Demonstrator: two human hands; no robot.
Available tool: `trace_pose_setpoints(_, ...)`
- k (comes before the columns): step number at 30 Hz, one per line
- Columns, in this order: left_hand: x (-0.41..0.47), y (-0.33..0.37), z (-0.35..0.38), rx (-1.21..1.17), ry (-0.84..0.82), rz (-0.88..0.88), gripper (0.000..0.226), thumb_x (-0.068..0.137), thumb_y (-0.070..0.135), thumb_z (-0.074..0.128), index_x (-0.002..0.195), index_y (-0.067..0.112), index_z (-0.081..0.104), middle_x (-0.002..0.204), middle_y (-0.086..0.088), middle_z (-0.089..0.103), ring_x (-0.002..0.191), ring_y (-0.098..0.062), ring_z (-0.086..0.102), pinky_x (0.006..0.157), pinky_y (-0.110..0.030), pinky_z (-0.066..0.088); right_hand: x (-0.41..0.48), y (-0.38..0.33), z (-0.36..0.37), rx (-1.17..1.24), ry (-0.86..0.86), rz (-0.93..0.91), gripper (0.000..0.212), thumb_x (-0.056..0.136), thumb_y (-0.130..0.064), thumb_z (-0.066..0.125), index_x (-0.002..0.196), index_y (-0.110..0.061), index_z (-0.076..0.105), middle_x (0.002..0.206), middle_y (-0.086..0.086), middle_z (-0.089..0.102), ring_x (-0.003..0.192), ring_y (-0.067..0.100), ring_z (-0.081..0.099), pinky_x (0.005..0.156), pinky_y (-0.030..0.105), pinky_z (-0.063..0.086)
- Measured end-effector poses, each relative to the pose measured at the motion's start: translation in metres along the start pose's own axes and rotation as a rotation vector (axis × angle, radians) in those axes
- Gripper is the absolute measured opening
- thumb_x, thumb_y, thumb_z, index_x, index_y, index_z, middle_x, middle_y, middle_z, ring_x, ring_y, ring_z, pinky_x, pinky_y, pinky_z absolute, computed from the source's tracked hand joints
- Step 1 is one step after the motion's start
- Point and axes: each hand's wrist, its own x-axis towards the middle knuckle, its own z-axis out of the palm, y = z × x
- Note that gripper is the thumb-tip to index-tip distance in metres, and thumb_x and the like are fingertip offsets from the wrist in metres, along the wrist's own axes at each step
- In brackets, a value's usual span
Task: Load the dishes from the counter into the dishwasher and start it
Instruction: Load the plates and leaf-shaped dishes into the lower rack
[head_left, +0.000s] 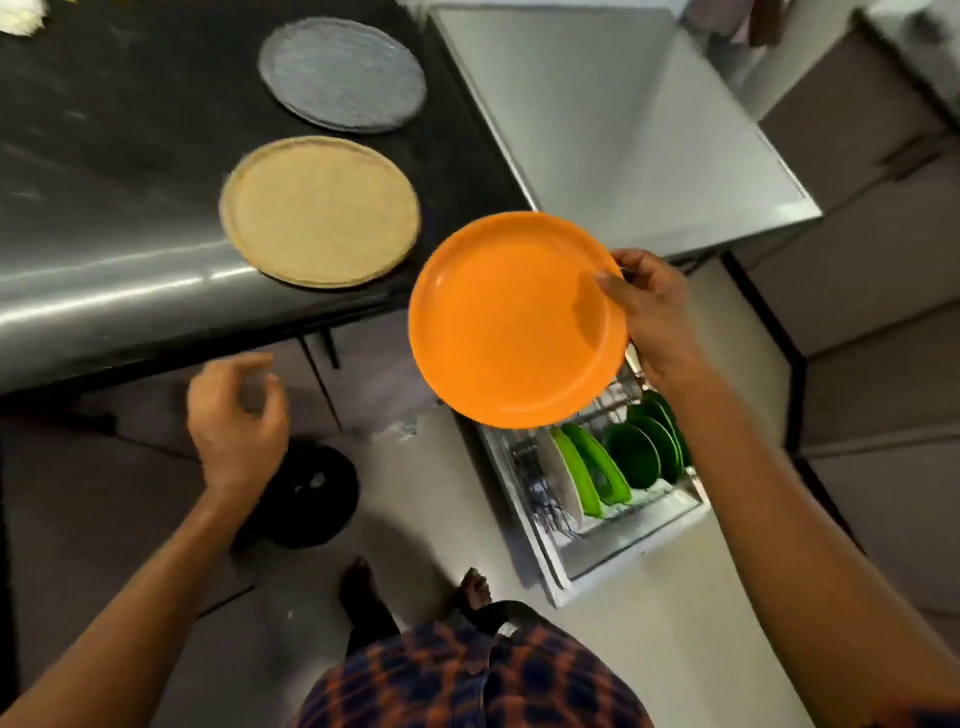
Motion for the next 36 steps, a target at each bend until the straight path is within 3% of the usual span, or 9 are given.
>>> trace_pose_setpoints(2, -0.039, 0.018, 0.026, -0.071, -0.137, -0.051, 0.011, 0.092, 0.013, 0.060, 0.100, 0.018, 0.066, 0.095, -0.010, 0.068, 0.081, -0.029, 0.062, 0.080, -0.042, 0.049, -0.025, 0.029, -0.047, -0.023, 0.051, 0.023, 0.016, 0.094, -0.008, 0.068, 0.103, -0.021, 0.068, 0.093, -0.004, 0.073, 0.084, 0.010, 0.070, 0.077, 0.033, 0.058)
trace_pose_setpoints(6, -0.113, 0.055, 0.068, -0.126, -0.460, -0.204, 0.021, 0.088, -0.001, 0.066, 0.099, 0.016, 0.070, 0.090, -0.005, 0.071, 0.070, -0.014, 0.062, 0.070, -0.008, 0.044, -0.064, 0.088, -0.127, -0.131, 0.109, 0.072, 0.014, 0.098, -0.016, 0.065, 0.111, -0.021, 0.069, 0.096, 0.003, 0.075, 0.083, 0.019, 0.071, 0.075, 0.040, 0.060)
trace_pose_setpoints(11, -0.186, 0.099, 0.120, -0.028, -0.642, -0.251, 0.015, 0.087, -0.001, 0.069, 0.097, 0.009, 0.072, 0.081, -0.002, 0.070, 0.067, -0.019, 0.065, 0.067, -0.026, 0.046, -0.091, 0.175, -0.211, -0.310, 0.175, 0.129, 0.027, 0.093, -0.030, 0.060, 0.114, -0.020, 0.073, 0.101, 0.003, 0.076, 0.087, 0.018, 0.069, 0.076, 0.041, 0.056)
trace_pose_setpoints(18, -0.240, 0.152, 0.197, 0.076, -0.701, -0.339, 0.009, 0.092, 0.012, 0.066, 0.099, 0.015, 0.071, 0.081, 0.000, 0.067, 0.079, -0.022, 0.066, 0.075, -0.034, 0.051, -0.100, 0.289, -0.274, -0.348, 0.253, 0.332, 0.042, 0.087, -0.038, 0.056, 0.115, -0.014, 0.075, 0.106, 0.007, 0.076, 0.098, 0.031, 0.069, 0.087, 0.048, 0.056)
trace_pose_setpoints(20, -0.246, 0.160, 0.212, 0.106, -0.700, -0.369, 0.008, 0.092, 0.013, 0.065, 0.097, 0.017, 0.071, 0.081, 0.001, 0.066, 0.080, -0.023, 0.065, 0.079, -0.035, 0.051, -0.097, 0.311, -0.275, -0.327, 0.264, 0.388, 0.040, 0.088, -0.037, 0.058, 0.116, -0.015, 0.075, 0.108, 0.007, 0.075, 0.100, 0.030, 0.068, 0.089, 0.048, 0.055)
trace_pose_setpoints(25, -0.250, 0.168, 0.241, 0.165, -0.690, -0.428, 0.009, 0.092, 0.011, 0.065, 0.097, 0.015, 0.071, 0.083, -0.002, 0.067, 0.079, -0.022, 0.062, 0.074, -0.028, 0.043, -0.070, 0.340, -0.260, -0.297, 0.220, 0.379, 0.022, 0.099, -0.017, 0.062, 0.115, -0.010, 0.075, 0.108, 0.010, 0.075, 0.095, 0.026, 0.065, 0.078, 0.026, 0.039)
trace_pose_setpoints(30, -0.231, 0.163, 0.278, 0.134, -0.678, -0.468, 0.013, 0.091, 0.006, 0.065, 0.102, 0.009, 0.070, 0.085, -0.004, 0.067, 0.075, -0.015, 0.059, 0.071, -0.020, 0.045, -0.009, 0.358, -0.230, -0.320, 0.132, 0.292, 0.028, 0.092, -0.030, 0.061, 0.112, -0.018, 0.076, 0.106, 0.002, 0.075, 0.101, 0.024, 0.068, 0.088, 0.040, 0.054)
trace_pose_setpoints(34, -0.195, 0.142, 0.335, 0.065, -0.753, -0.365, 0.037, 0.086, 0.017, 0.073, 0.122, 0.016, 0.065, 0.115, 0.000, 0.068, 0.106, -0.018, 0.064, 0.095, -0.036, 0.051, 0.061, 0.364, -0.195, -0.345, -0.043, 0.159, 0.032, 0.086, -0.021, 0.062, 0.114, -0.017, 0.077, 0.113, -0.002, 0.076, 0.107, 0.011, 0.068, 0.099, 0.038, 0.053)
trace_pose_setpoints(36, -0.171, 0.133, 0.365, 0.032, -0.803, -0.288, 0.059, 0.082, 0.034, 0.074, 0.137, 0.022, 0.056, 0.135, 0.002, 0.060, 0.124, -0.017, 0.056, 0.101, -0.040, 0.049, 0.097, 0.363, -0.173, -0.388, -0.191, 0.089, 0.032, 0.087, -0.009, 0.062, 0.114, -0.016, 0.077, 0.115, -0.001, 0.075, 0.107, 0.006, 0.066, 0.100, 0.020, 0.049)
